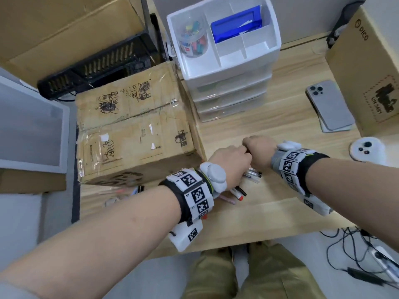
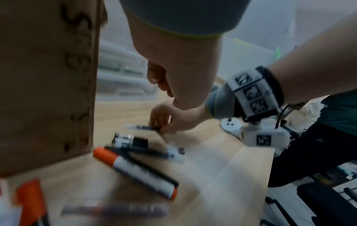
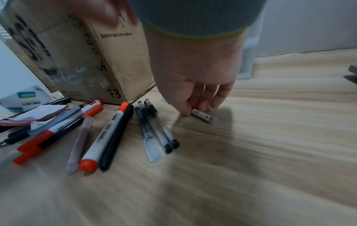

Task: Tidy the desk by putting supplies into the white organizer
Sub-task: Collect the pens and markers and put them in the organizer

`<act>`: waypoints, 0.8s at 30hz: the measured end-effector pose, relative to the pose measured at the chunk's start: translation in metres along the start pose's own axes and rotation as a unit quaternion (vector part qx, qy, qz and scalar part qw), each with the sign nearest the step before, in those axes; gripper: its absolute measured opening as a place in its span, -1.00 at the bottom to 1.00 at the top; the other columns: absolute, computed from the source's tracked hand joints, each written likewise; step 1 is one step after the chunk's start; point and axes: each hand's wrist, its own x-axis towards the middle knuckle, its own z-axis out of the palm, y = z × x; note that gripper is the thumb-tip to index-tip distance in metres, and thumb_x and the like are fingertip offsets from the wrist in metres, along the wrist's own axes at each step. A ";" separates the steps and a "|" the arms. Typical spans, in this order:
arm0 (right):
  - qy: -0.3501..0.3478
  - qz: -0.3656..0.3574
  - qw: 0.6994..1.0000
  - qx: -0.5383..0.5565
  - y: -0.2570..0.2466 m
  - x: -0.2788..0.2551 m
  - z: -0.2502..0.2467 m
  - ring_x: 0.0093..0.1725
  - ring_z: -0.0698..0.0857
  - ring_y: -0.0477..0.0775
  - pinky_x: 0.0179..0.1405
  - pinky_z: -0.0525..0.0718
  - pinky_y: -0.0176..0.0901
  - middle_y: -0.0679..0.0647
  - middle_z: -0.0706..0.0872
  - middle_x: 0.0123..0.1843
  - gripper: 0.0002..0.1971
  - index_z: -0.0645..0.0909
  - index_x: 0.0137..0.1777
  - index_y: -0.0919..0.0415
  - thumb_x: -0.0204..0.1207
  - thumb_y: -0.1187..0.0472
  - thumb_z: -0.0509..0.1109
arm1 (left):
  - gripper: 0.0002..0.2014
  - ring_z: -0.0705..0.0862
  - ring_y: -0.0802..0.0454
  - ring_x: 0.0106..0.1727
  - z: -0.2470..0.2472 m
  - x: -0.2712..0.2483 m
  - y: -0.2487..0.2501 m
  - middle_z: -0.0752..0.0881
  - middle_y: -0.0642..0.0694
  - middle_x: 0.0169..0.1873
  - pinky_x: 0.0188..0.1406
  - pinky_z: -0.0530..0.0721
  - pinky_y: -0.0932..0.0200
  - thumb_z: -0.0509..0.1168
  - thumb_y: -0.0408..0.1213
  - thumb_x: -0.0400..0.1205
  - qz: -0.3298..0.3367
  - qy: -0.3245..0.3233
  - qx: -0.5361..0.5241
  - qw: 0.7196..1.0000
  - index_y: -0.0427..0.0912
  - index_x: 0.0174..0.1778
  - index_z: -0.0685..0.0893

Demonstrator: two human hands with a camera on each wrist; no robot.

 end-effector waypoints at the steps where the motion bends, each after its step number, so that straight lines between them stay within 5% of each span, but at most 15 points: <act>1: 0.015 0.008 0.999 0.027 0.002 -0.002 0.005 -0.07 0.69 0.25 -0.09 0.70 -0.01 0.15 0.65 0.07 -0.82 0.52 0.05 0.19 0.47 0.23 0.36 | -0.72 0.60 -0.22 0.23 0.011 -0.001 0.002 0.55 -0.19 0.25 -0.14 0.49 -0.01 0.29 -0.37 0.64 -0.008 -0.021 -0.007 1.000 -0.22 0.28 0.56; 4: 0.020 0.035 0.994 0.105 0.008 -0.006 0.013 0.05 0.66 0.35 -0.08 0.51 -0.08 0.26 0.54 0.16 -0.78 0.53 0.18 0.33 0.59 0.24 0.27 | -0.54 0.59 -0.21 0.23 0.042 -0.006 0.001 0.52 -0.18 0.24 0.00 0.66 -0.08 0.54 -0.18 0.49 -0.030 -0.067 -0.032 0.997 -0.18 0.25 0.56; 7: 0.015 0.002 0.986 0.169 0.010 -0.011 0.015 0.06 0.64 0.30 -0.03 0.55 -0.05 0.21 0.55 0.06 -0.83 0.54 0.08 0.24 0.54 0.21 0.31 | -0.44 0.56 -0.23 0.24 0.057 -0.013 -0.002 0.48 -0.20 0.28 -0.01 0.69 -0.12 0.56 -0.06 0.49 -0.026 -0.080 -0.024 0.996 -0.20 0.30 0.52; 12: -0.003 -0.047 0.990 0.131 -0.008 -0.022 0.024 -0.14 0.61 0.12 -0.22 0.54 -0.10 -0.01 0.55 -0.04 -0.57 0.45 0.04 0.07 0.23 0.06 0.53 | -0.62 0.48 -0.27 0.33 0.067 -0.018 -0.009 0.41 -0.25 0.35 0.03 0.68 -0.12 0.31 -0.39 0.63 -0.015 -0.070 0.003 0.997 -0.26 0.37 0.46; 15: 0.020 -0.039 0.995 0.090 -0.016 -0.023 0.034 -0.16 0.66 0.19 -0.24 0.64 -0.02 0.06 0.63 -0.02 -0.63 0.43 0.05 0.10 0.30 0.09 0.46 | -0.63 0.46 -0.26 0.35 0.074 -0.016 -0.012 0.40 -0.25 0.38 0.03 0.68 -0.10 0.21 -0.47 0.65 -0.014 -0.069 0.011 0.997 -0.24 0.39 0.48; 19: 0.011 0.003 0.999 0.044 -0.015 -0.020 0.037 -0.26 0.61 0.21 -0.32 0.52 -0.08 0.12 0.68 -0.05 -0.72 0.29 0.00 0.12 0.44 0.24 0.36 | -0.68 0.47 -0.25 0.31 0.082 -0.010 -0.013 0.42 -0.24 0.39 0.08 0.66 -0.10 0.18 -0.45 0.69 -0.003 -0.058 0.023 0.998 -0.25 0.36 0.56; 24: 0.036 0.032 0.999 0.023 -0.004 -0.027 0.040 -0.15 0.68 0.27 -0.28 0.47 -0.11 0.16 0.74 -0.02 -0.79 0.30 0.00 0.12 0.53 0.08 0.26 | -0.73 0.46 -0.22 0.29 0.085 -0.002 -0.016 0.45 -0.20 0.33 -0.04 0.63 -0.02 0.23 -0.40 0.68 0.010 -0.045 0.027 0.999 -0.24 0.31 0.58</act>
